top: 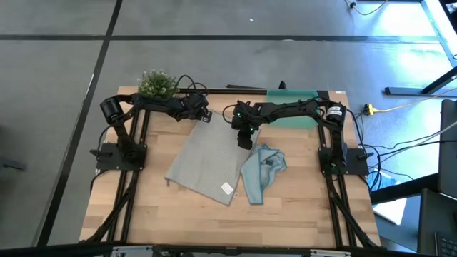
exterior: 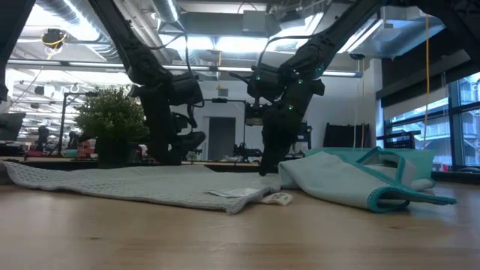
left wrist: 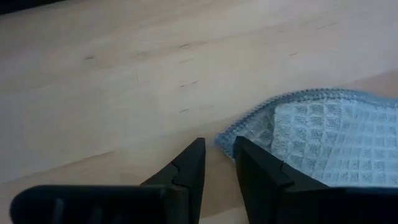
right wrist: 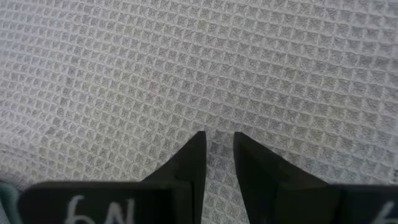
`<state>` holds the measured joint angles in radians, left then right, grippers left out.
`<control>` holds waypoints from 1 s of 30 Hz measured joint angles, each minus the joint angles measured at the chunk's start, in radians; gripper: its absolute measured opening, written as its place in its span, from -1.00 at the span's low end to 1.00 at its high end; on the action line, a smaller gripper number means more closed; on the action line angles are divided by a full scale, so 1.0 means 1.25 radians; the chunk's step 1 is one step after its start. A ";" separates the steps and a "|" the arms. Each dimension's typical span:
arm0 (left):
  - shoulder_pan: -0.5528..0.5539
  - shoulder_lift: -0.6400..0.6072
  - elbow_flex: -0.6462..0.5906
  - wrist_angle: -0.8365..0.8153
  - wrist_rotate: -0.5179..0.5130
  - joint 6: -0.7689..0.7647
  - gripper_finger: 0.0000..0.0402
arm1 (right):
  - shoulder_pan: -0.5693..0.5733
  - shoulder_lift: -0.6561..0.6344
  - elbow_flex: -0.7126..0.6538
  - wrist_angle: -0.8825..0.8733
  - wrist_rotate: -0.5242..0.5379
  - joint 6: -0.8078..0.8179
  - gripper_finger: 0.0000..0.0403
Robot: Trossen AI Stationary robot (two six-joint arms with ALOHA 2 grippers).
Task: Roll microfiber towels into tight, uniform cylinder then place into a basket
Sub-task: Roll the grey microfiber towel
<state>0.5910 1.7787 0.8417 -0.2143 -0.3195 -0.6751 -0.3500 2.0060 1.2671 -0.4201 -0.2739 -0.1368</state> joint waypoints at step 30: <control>0.080 -0.036 -0.005 -0.097 -0.069 0.048 -0.58 | -0.044 0.011 0.003 -0.004 0.131 -0.061 -0.59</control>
<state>0.6914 1.7332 0.8360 -0.3359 -0.4053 -0.6155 -0.4053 2.0197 1.2704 -0.4246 -0.1099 -0.2127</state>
